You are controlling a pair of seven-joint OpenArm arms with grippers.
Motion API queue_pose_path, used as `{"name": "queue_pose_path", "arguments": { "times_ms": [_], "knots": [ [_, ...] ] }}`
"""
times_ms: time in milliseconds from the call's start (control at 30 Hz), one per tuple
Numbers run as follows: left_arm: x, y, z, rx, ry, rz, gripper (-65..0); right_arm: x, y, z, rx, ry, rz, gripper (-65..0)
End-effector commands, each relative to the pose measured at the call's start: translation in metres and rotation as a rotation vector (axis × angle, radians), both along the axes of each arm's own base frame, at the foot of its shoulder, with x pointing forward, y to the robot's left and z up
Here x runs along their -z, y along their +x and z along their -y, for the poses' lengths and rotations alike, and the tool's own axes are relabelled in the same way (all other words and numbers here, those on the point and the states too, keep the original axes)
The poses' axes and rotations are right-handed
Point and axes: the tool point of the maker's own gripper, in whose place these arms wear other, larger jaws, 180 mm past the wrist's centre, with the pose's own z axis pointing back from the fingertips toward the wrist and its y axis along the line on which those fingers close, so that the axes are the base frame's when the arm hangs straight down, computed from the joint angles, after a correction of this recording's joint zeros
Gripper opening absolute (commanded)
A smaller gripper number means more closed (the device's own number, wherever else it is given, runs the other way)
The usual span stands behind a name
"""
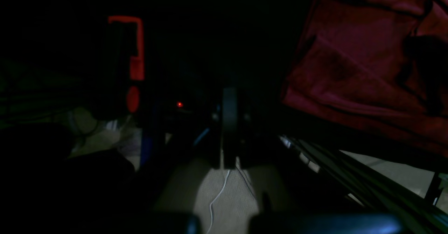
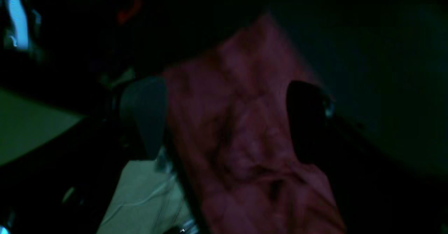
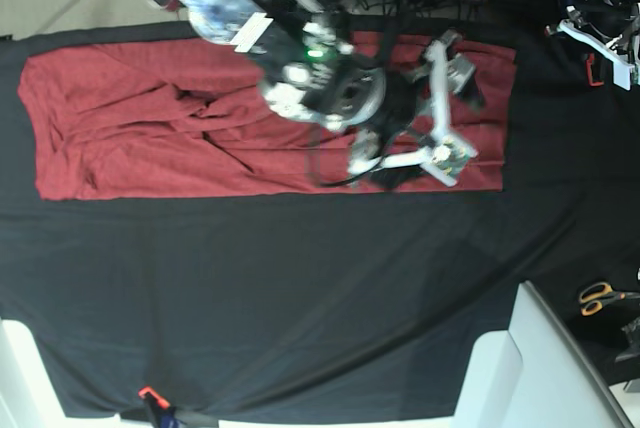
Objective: Fold the T-shirt properly
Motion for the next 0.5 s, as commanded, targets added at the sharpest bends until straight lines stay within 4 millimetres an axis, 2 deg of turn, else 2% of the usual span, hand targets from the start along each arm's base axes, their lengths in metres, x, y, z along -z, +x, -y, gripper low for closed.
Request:
{"name": "queue_pose_path", "arguments": {
  "times_ms": [0, 67, 167, 233, 267, 333, 467],
  "knots": [
    [-0.011, 0.006, -0.006, 0.009, 0.02, 0.037, -61.1, -0.009, -0.001, 0.003, 0.007, 0.029, 0.013, -14.7],
    [-0.013, 0.008, -0.006, 0.01, 0.025, 0.042, -46.1, 0.0, 0.003, 0.024, 0.045, 0.001, 0.006, -14.7],
    [-0.017, 0.011, -0.005, 0.017, 0.03, 0.055, -18.1, 0.022, 0.008, 0.059, 0.132, -0.044, -0.04, -14.7],
    [-0.019, 0.023, 0.003, 0.052, -0.007, 0.103, -2.5, 0.041, 0.008, 0.088, 0.198, -0.086, -0.084, -14.7],
    [-0.02, 0.029, 0.009, 0.094, -0.037, 0.132, 0.0, 0.049, 0.007, 0.1, 0.225, -0.103, -0.102, -14.7],
    [-0.015, 0.033, 0.007, 0.085, -0.106, 0.166, 0.0, 0.063, 0.001, 0.12, 0.267, -0.134, -0.138, -14.7],
    [0.011, 0.047, -0.002, -0.004, -0.244, 0.195, 0.0, 0.081, -0.009, 0.151, 0.339, -0.176, -0.194, -14.7]
  ]
}}
